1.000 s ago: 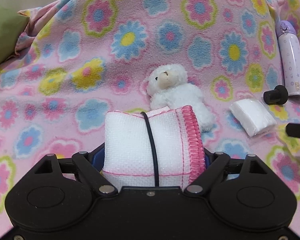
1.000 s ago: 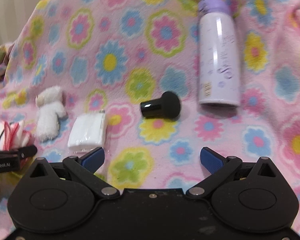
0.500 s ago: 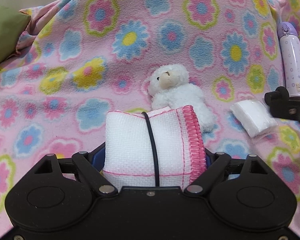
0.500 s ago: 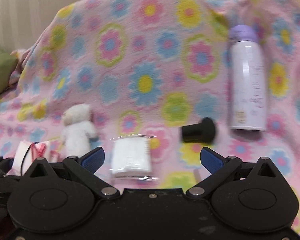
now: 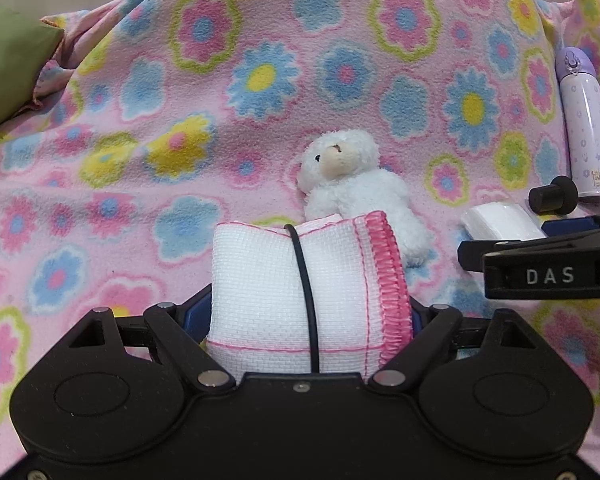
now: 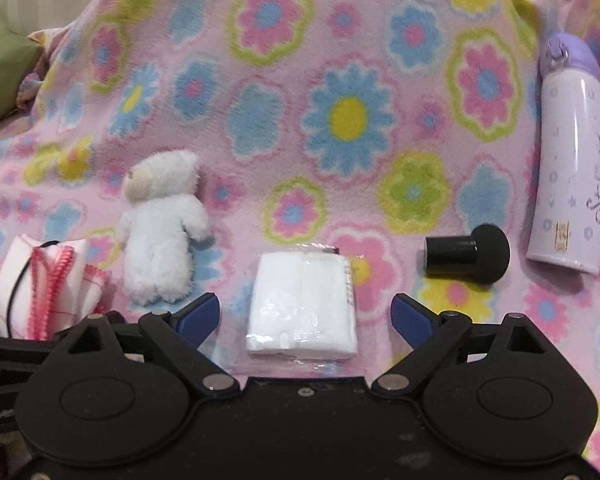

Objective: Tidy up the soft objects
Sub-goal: 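Close the right gripper on the white tissue pack while the left holds the sock bundle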

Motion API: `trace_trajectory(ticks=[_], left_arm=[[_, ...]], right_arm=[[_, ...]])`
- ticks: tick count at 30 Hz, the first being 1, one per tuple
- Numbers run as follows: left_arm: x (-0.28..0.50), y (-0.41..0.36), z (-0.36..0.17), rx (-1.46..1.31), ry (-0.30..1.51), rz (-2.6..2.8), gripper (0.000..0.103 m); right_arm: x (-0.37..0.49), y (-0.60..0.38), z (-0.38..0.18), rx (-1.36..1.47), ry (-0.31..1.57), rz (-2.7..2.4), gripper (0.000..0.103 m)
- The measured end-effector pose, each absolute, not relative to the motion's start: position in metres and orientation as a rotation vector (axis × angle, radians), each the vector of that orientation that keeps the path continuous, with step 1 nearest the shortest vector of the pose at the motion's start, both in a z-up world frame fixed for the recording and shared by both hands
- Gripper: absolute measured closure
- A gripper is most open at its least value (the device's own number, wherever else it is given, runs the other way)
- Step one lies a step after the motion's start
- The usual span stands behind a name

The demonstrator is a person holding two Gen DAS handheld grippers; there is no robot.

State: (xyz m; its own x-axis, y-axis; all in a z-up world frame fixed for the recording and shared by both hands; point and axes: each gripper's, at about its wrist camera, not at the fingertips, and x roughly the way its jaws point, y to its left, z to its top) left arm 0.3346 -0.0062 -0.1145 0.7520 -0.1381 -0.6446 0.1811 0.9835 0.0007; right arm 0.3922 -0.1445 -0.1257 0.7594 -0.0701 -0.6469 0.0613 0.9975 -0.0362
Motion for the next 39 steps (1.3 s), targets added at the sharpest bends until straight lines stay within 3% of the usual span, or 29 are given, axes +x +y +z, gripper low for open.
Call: trace_trajectory(ticks=[9, 14, 17, 21, 24, 39], left_arm=[[0.334, -0.007, -0.115, 0.063, 0.698, -0.174, 0.019], [0.334, -0.007, -0.115, 0.063, 0.697, -0.174, 0.019], [0.334, -0.006, -0.115, 0.059, 0.697, -0.174, 0.019], [0.334, -0.006, -0.115, 0.054, 0.694, -0.175, 0.021], [0.332, -0.005, -0.114, 0.045, 0.683, -0.175, 0.028], [0.326, -0.002, -0.112, 0.034, 0.650, -0.187, 0.030]], right_arm=[[0.400, -0.145, -0.135, -0.006, 0.725, -0.075, 0.006], [0.397, -0.147, -0.136, 0.013, 0.704, -0.076, 0.009], [0.390, -0.152, -0.134, 0.034, 0.680, -0.091, 0.020], [0.381, -0.165, -0.133, 0.097, 0.641, -0.117, 0.042], [0.376, -0.175, -0.131, 0.151, 0.623, -0.121, 0.050], [0.351, -0.192, -0.117, 0.251, 0.623, -0.118, 0.052]])
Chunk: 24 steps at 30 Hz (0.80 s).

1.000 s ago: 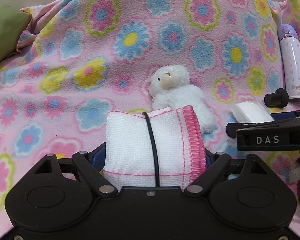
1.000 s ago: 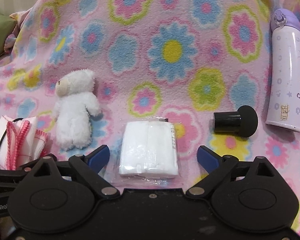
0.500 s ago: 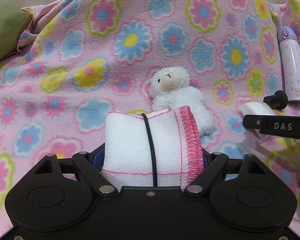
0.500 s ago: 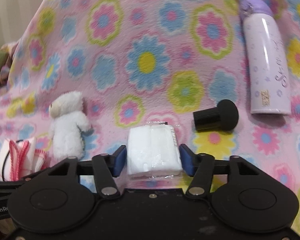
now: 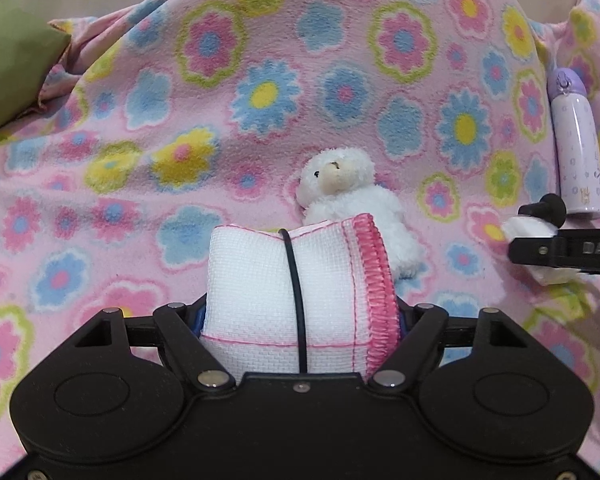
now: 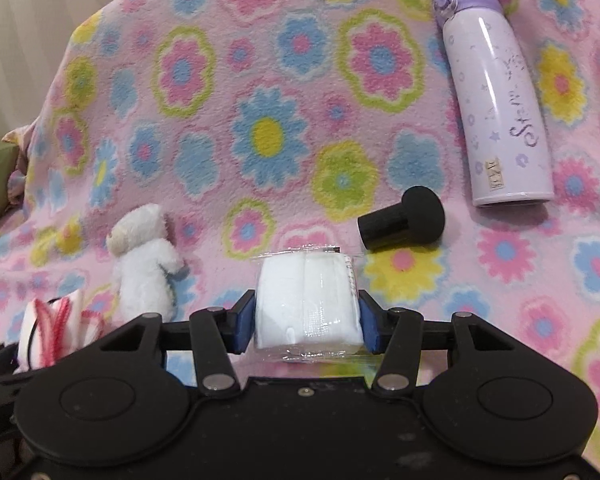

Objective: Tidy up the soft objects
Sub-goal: 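Close the right gripper on the white tissue pack while the left holds the sock bundle, then carry the sock bundle and tissue pack with both grippers over the woven basket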

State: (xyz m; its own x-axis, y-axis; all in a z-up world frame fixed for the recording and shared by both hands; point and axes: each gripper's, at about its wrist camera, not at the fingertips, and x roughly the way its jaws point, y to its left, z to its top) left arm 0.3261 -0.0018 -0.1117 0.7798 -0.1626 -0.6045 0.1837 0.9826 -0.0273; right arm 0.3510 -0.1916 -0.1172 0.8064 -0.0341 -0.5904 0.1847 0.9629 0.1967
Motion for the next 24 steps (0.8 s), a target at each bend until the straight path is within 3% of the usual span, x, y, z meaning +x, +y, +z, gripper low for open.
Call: trace_trajectory(ticks=[8, 24], left_arm=[[0.313, -0.004, -0.094, 0.066, 0.666, -0.142, 0.030], [0.212, -0.019, 0.011, 0.089, 0.697, -0.279, 0.030]], right_arm=[[0.310, -0.198, -0.086, 0.205, 0.615, -0.095, 0.052], [0.190, -0.196, -0.001, 0.312, 0.519, -0.054, 0.052]])
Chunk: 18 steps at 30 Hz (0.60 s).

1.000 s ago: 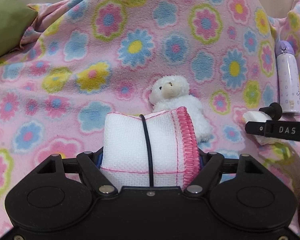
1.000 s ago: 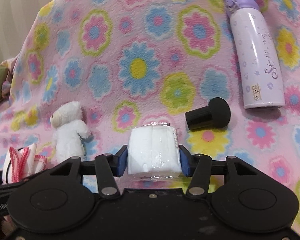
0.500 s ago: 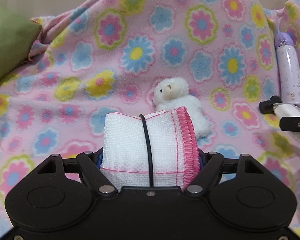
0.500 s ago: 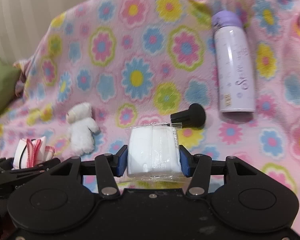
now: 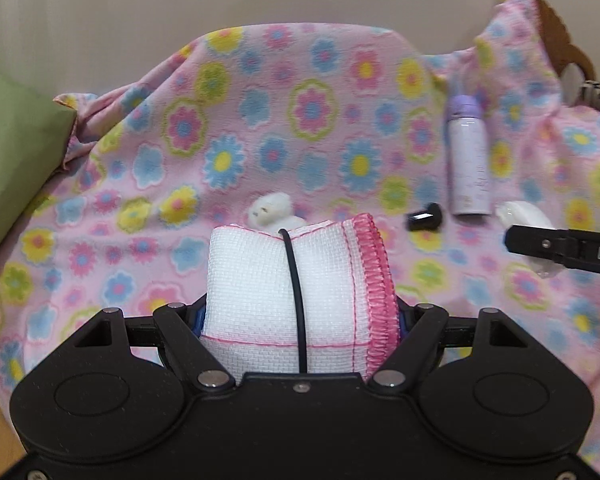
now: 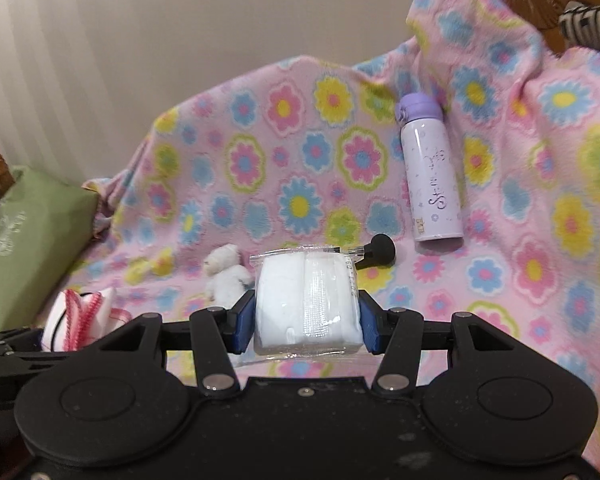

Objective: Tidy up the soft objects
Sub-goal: 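Carry the sock bundle and tissue pack with both grippers over the woven basket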

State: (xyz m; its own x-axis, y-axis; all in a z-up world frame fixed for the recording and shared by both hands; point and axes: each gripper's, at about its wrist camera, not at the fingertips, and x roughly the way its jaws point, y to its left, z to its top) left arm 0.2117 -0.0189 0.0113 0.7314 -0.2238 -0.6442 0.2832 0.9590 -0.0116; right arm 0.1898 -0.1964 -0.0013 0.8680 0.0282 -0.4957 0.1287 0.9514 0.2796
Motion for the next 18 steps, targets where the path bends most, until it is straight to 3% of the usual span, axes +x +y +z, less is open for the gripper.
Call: trace_trajectory(ticks=[8, 18], left_arm=[[0.162, -0.023, 0.018, 0.095, 0.756, -0.365, 0.030], [0.120, -0.014, -0.009, 0.113, 0.918, -0.394, 0.030]], right_arm=[[0.129, -0.190, 0.017, 0.312, 0.521, 0.010, 0.052], [0.084, -0.174, -0.002, 0.311, 0.708, 0.053, 0.052]])
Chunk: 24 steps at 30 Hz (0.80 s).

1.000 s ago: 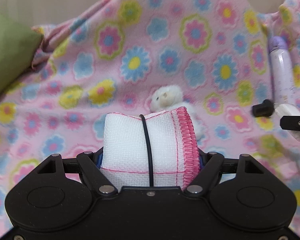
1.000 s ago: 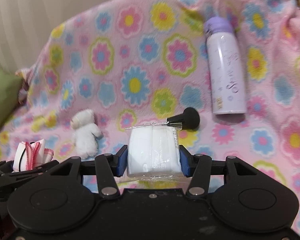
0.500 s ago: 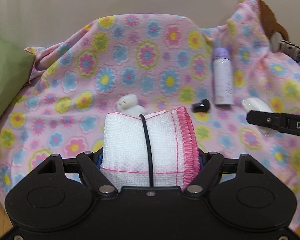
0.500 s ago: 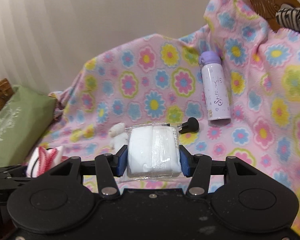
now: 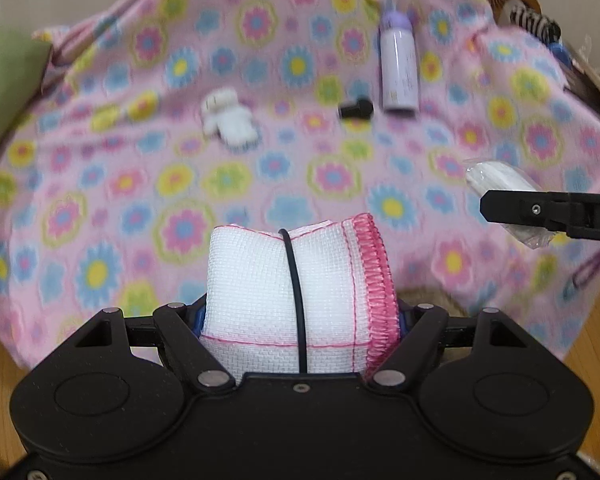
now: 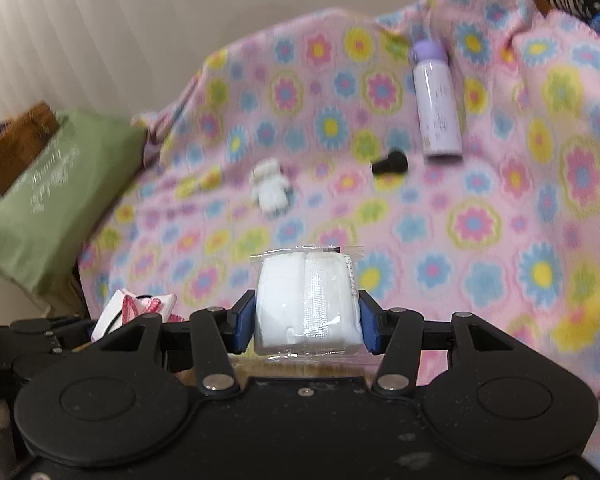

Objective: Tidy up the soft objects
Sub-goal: 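Carry the sock bundle and tissue pack with both grippers over the woven basket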

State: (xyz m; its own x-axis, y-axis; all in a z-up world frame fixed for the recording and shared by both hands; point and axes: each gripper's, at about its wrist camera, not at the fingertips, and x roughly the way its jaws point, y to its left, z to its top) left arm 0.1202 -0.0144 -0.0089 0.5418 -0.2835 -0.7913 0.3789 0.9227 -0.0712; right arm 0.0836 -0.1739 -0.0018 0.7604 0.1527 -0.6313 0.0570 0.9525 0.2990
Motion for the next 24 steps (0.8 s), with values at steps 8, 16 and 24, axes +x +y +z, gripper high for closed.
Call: trace_trajectory(ticks=[8, 16, 24], left_arm=[[0.106, -0.006, -0.032, 0.079, 1.050, -0.392, 0.030], [0.106, -0.005, -0.039, 0.068, 1.088, -0.392, 0.030], [0.108, -0.003, -0.042, 0.072, 1.103, -0.385, 0.030]], right_arm=[[0.061, -0.162, -0.025, 0.321, 0.861, 0.068, 0.052], [0.060, -0.152, -0.035, 0.334, 0.932, 0.096, 0.052], [0.066, -0.151, -0.035, 0.341, 0.941, 0.099, 0.052]])
